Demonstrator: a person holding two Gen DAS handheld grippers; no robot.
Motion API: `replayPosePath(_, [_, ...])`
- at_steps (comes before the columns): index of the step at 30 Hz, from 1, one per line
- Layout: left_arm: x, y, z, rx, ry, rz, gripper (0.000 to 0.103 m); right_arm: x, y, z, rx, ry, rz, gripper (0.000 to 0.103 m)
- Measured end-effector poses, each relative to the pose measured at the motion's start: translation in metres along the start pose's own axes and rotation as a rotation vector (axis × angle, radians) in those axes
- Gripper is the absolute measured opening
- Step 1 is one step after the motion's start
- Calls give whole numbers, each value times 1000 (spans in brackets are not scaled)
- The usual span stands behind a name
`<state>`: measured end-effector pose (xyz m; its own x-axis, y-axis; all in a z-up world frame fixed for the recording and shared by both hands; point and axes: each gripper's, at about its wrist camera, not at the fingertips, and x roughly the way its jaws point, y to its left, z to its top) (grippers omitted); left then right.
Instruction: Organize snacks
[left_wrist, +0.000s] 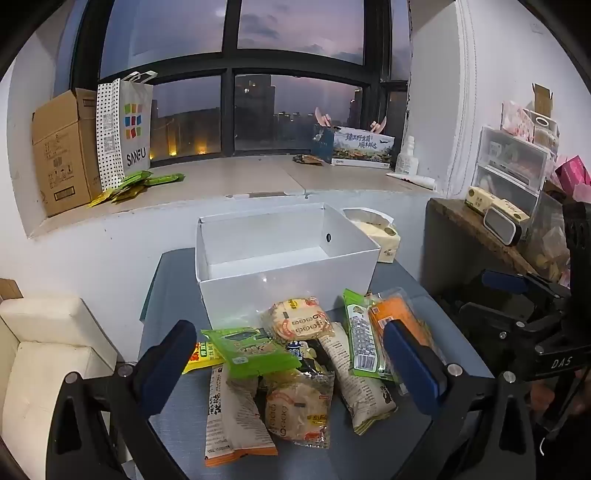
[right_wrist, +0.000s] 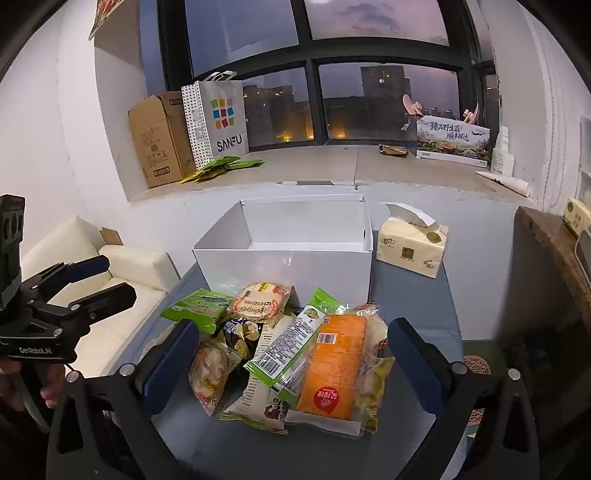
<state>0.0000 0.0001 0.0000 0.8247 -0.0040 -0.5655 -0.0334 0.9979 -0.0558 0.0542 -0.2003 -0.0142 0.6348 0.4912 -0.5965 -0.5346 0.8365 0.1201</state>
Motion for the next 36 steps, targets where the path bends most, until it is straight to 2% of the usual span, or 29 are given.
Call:
replayPosePath(7, [0, 8, 0, -28, 9, -16, 103, -1, 0, 0, 9, 4, 8, 103])
replayPosePath(15, [-2, 11, 0, -41, 13, 0, 103, -1, 1, -1, 7, 10, 1, 103])
replayPosePath(36, [1, 3, -2, -14, 22, -4, 103, -1, 1, 0, 12, 13, 5, 103])
